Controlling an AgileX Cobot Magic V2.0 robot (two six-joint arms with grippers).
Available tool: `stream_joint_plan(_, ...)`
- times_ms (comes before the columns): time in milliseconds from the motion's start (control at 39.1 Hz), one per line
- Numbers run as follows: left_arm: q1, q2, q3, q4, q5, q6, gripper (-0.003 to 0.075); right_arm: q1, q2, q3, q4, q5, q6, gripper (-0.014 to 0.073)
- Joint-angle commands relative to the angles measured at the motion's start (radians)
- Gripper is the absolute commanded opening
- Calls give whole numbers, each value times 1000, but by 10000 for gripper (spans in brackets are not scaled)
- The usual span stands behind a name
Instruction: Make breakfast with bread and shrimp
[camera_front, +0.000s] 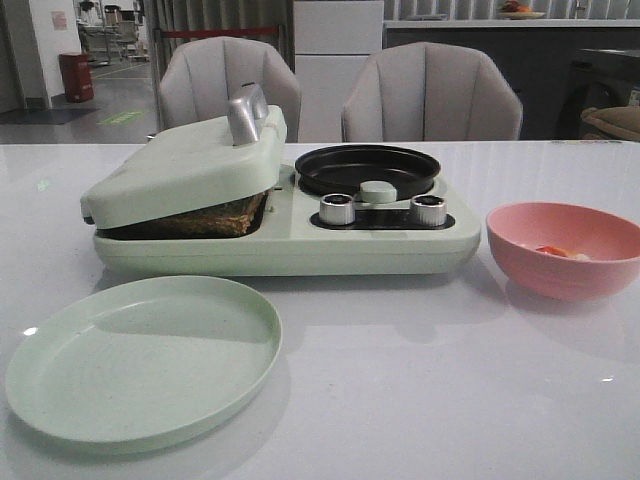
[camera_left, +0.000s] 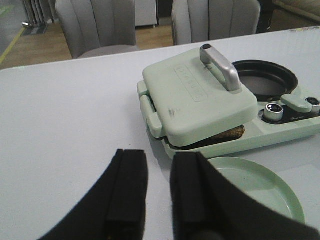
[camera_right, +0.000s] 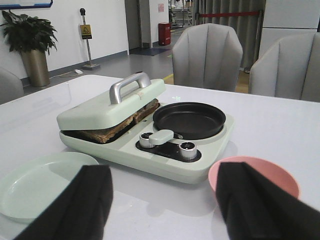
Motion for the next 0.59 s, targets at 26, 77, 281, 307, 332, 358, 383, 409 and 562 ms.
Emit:
stream_joint_plan(26, -1, -146, 55, -18, -88, -12, 222, -3, 11, -29, -4, -90, -2, 540)
stream_joint_plan(77, -1, -200, 85, -18, -96, -12, 185, -3, 11, -29, -4, -90, -2, 540)
stream_joint_plan(281, -1, -282, 163, -18, -186, -12, 113, -3, 12, -29, -4, -90, -2, 540)
stream_joint_plan(307, -1, -280, 165, -18, -194, -12, 113, -3, 12, -29, -4, -90, -2, 540)
stream_joint_plan(332, -1, -275, 165, -18, -198, -12, 114, -3, 12, -29, -4, -89, -2, 540)
stream_joint_plan(358, -1, -275, 165, -18, -198, -12, 114, -3, 12, -29, -4, -89, -2, 540)
stream_joint_plan(383, -1, -275, 165, -18, -200, -12, 113, -3, 12, -29, -4, -90, -2, 540)
stream_joint_plan(409, -1, -275, 165, -18, -202, -12, 114, -3, 12, -29, -4, -90, -2, 540)
stream_joint_plan(562, -1, -275, 165, -27, -202, -12, 113, -3, 12, -29, -4, -91, -2, 540)
